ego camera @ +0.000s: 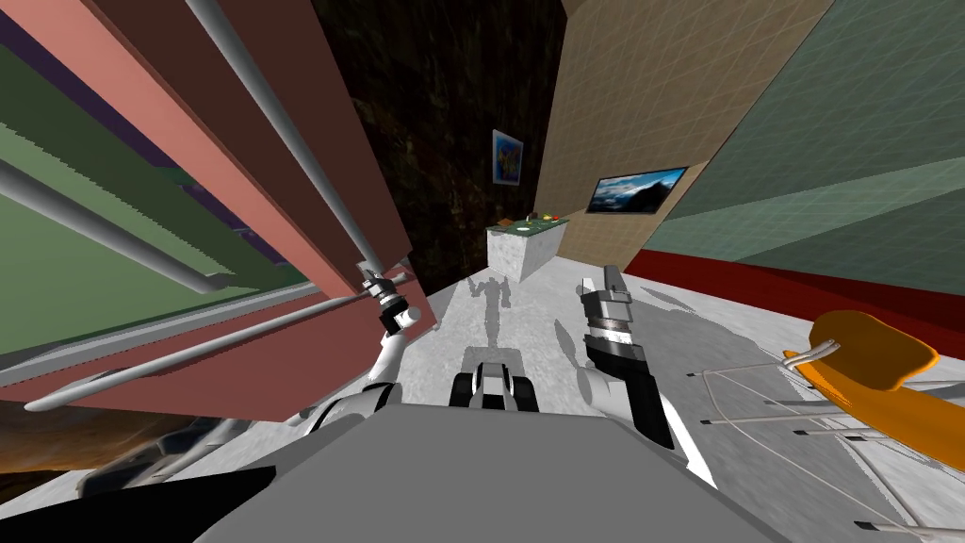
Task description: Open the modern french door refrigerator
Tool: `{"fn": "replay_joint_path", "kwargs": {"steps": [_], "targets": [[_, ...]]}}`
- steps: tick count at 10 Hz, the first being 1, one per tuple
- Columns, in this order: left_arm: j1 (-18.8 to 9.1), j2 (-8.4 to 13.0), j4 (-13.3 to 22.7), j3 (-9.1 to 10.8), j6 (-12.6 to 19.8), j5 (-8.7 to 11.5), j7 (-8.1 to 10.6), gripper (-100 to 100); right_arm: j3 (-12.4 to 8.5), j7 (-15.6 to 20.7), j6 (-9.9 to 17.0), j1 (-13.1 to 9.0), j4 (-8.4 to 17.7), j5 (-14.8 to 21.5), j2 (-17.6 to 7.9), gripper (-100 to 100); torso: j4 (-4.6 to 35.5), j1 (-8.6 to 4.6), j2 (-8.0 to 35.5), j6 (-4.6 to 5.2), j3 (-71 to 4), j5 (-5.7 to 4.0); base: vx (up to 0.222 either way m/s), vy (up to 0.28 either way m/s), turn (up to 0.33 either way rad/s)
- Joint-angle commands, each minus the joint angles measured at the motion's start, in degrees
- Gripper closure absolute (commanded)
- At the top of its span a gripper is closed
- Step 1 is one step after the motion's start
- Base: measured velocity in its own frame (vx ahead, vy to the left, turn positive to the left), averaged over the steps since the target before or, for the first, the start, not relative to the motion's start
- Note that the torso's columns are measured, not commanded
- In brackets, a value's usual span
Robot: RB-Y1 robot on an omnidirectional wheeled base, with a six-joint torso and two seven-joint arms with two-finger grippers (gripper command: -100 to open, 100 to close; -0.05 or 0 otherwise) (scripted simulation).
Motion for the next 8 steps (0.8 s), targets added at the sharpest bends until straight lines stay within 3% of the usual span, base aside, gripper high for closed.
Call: {"fn": "replay_joint_path", "kwargs": {"steps": [1,4,5,8], "targets": [[-3.9,3.0,4.8,-3.04,-3.2,2.9,-1.41,100,0.0,0.0,0.0,0.0,0.0,0.0,0.0,0,-0.1,0.27,-0.1,-0.05,0.0,0.13,-0.010,-0.090,-0.008],[-6.9,3.3,11.8,-3.25,-4.1,3.5,-1.41,100,0.0,0.0,0.0,0.0,0.0,0.0,0.0,0,0.0,0.24,-0.1,-0.08,-0.1,0.05,0.001,-0.059,-0.001],[-8.2,4.1,13.3,-2.35,-5.2,3.6,-1.74,-100,0.0,0.0,0.0,0.0,0.0,0.0,0.0,0,-0.1,0.55,-0.2,-0.15,-0.1,0.25,-0.084,-0.024,-0.149],[-11.5,6.1,16.2,-0.88,-4.6,4.1,-3.01,-100,0.0,0.0,0.0,0.0,0.0,0.0,0.0,0,0.1,0.44,0.9,-0.68,0.7,0.36,-0.111,-0.008,-0.128]]}}
